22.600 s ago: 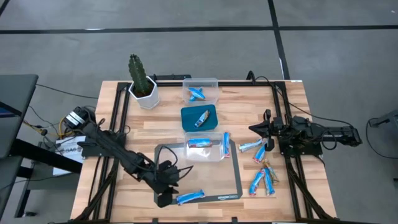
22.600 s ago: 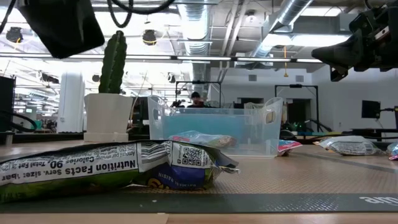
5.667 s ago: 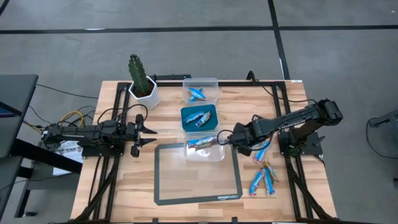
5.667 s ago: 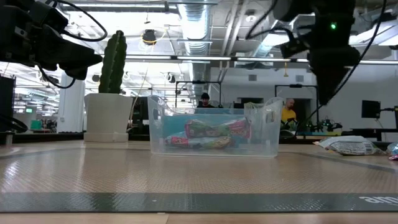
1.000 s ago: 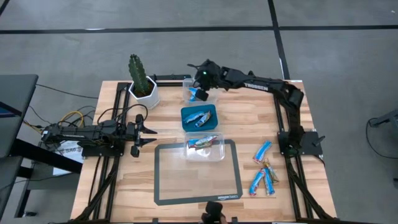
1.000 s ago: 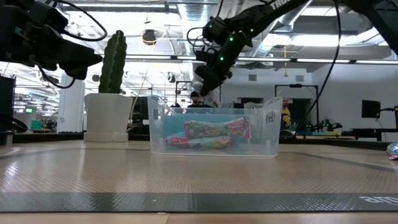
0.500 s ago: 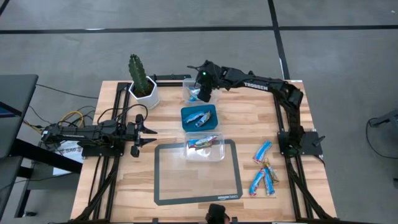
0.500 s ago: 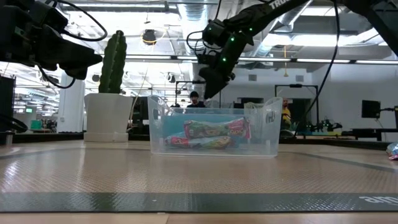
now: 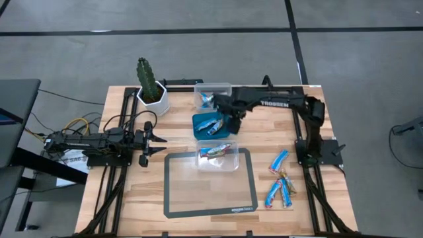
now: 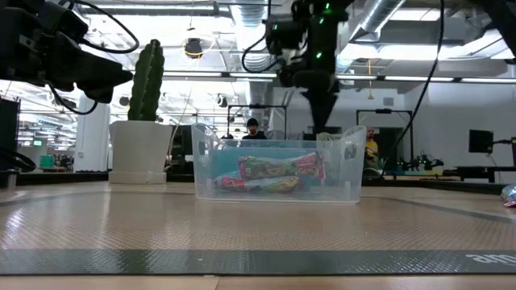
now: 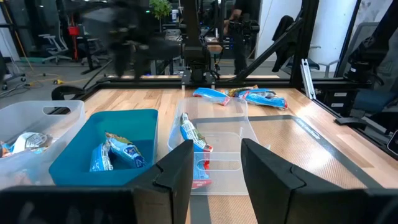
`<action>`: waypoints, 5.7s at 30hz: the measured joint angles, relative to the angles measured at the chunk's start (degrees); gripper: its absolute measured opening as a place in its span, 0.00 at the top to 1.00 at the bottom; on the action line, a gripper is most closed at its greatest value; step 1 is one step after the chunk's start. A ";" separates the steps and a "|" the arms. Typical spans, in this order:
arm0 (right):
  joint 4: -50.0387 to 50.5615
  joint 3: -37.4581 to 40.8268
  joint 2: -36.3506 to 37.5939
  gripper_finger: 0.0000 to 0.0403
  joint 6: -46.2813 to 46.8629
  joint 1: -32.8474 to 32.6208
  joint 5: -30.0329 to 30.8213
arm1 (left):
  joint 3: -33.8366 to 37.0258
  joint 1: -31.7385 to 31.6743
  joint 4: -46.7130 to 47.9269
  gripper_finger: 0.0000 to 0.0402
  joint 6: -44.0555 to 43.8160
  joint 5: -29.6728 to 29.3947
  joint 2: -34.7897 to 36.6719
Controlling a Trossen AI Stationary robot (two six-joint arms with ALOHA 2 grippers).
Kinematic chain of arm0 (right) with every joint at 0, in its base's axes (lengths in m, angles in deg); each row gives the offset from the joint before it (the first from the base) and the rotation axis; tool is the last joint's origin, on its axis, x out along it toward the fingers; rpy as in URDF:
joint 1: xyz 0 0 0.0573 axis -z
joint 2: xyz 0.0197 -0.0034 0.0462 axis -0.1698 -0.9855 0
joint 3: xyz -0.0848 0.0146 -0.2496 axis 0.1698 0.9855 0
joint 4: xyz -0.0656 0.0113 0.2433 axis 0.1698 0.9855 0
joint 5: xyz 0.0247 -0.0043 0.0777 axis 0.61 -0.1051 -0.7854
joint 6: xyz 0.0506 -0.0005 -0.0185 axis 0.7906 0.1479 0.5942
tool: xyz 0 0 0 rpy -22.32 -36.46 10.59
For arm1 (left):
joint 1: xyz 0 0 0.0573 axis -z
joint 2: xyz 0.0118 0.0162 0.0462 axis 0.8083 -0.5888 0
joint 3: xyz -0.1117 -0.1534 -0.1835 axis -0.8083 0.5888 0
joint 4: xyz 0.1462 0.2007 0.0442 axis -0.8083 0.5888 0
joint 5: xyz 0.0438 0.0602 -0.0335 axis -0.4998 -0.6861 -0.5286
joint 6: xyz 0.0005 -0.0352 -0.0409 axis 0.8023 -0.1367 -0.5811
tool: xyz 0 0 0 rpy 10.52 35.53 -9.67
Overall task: Pick and place Granola Bars by type
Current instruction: Put the orange granola bar into the top transparent bin
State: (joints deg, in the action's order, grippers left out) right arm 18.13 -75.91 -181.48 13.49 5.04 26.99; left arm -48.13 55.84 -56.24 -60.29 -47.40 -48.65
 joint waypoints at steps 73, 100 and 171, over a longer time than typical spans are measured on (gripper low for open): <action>-9.37 49.04 18.35 0.79 109.12 -61.97 -11.07 | -0.01 -0.01 0.00 0.68 -0.20 0.00 -0.02; -9.30 49.04 18.33 0.97 108.89 -61.46 -8.00 | 0.00 -0.02 0.00 0.68 0.28 0.00 -0.01; -51.35 22.29 18.37 0.99 -15.67 1.26 21.28 | 0.00 -0.02 0.00 0.68 0.13 0.00 -0.02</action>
State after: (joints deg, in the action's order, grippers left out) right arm -33.22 -53.62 -163.10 -2.18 6.30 48.27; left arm -48.12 55.82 -56.24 -60.15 -47.40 -48.67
